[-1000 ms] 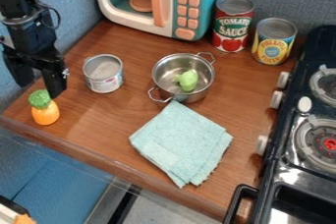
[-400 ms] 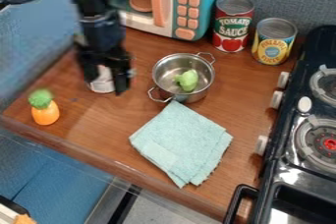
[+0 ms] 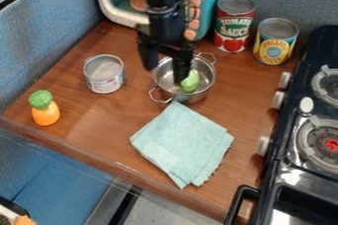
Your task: Take the green object inside the gray pot and place it in the lower left part of the table
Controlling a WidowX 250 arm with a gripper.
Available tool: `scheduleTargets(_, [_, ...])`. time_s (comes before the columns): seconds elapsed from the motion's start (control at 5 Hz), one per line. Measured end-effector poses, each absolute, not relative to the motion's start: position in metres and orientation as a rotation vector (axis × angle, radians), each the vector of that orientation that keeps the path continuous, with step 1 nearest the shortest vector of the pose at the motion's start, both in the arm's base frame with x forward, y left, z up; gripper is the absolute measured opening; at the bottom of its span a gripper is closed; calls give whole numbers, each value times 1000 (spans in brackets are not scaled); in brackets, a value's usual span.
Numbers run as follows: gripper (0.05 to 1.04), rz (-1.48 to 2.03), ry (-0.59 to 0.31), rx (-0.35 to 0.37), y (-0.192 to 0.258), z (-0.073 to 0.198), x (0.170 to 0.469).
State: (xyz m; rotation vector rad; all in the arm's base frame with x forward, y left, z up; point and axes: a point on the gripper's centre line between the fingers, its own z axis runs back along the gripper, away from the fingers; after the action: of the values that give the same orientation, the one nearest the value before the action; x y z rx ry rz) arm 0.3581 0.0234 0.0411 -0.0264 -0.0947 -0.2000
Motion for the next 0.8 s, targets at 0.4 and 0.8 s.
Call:
scheduleTargets(0.4, [1001,-179,-86,-24,13,17,391])
scheduleTargets(0.8, [1001,-166,-34,-4,9,-14,394])
